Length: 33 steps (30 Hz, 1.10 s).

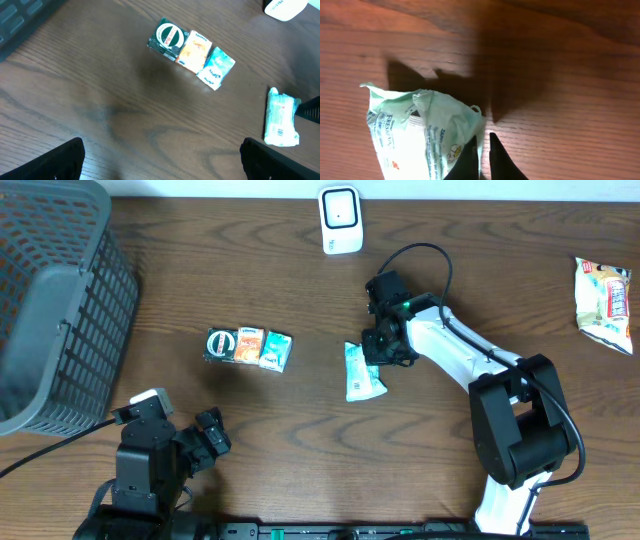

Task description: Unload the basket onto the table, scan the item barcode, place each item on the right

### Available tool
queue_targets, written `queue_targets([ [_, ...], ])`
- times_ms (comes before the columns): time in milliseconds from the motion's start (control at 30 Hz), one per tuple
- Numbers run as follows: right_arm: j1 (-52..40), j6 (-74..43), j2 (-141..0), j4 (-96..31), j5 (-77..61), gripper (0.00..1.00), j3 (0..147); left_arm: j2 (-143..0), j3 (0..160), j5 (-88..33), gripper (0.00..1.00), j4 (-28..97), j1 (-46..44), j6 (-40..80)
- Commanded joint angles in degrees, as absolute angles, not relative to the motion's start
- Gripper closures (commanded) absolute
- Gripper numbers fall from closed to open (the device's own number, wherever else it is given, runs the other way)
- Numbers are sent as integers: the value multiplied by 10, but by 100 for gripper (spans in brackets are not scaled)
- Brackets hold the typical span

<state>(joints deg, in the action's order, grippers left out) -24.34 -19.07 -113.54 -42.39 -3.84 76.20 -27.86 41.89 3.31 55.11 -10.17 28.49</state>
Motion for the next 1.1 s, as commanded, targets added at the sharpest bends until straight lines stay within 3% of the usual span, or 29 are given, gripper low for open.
queue_targets([
  [0, -240, -196, -1134, -430, -53, 94, 762, -276, 420, 35, 2, 551, -100, 284],
  [267, -222, -163, -1128, -528, -50, 83, 815, -276, 420, 35, 2, 551, -100, 284],
  [367, -209, -156, -1124, -566, -51, 72, 846, -276, 420, 35, 2, 551, -100, 284],
  [467, -199, -156, -1118, -593, -53, 56, 867, -276, 420, 35, 2, 551, -100, 284],
  [600, -189, -120, -1115, -601, -94, 16, 874, -276, 420, 35, 3, 551, -100, 284],
  [667, -185, -111, -1117, -600, -110, 3, 872, -276, 420, 35, 2, 551, -100, 284],
  [900, -177, -110, -1117, -572, -178, 2, 858, -276, 420, 35, 2, 551, -100, 284],
  [1067, -177, -102, -1117, -519, -227, 7, 816, -276, 420, 35, 2, 551, -101, 284],
])
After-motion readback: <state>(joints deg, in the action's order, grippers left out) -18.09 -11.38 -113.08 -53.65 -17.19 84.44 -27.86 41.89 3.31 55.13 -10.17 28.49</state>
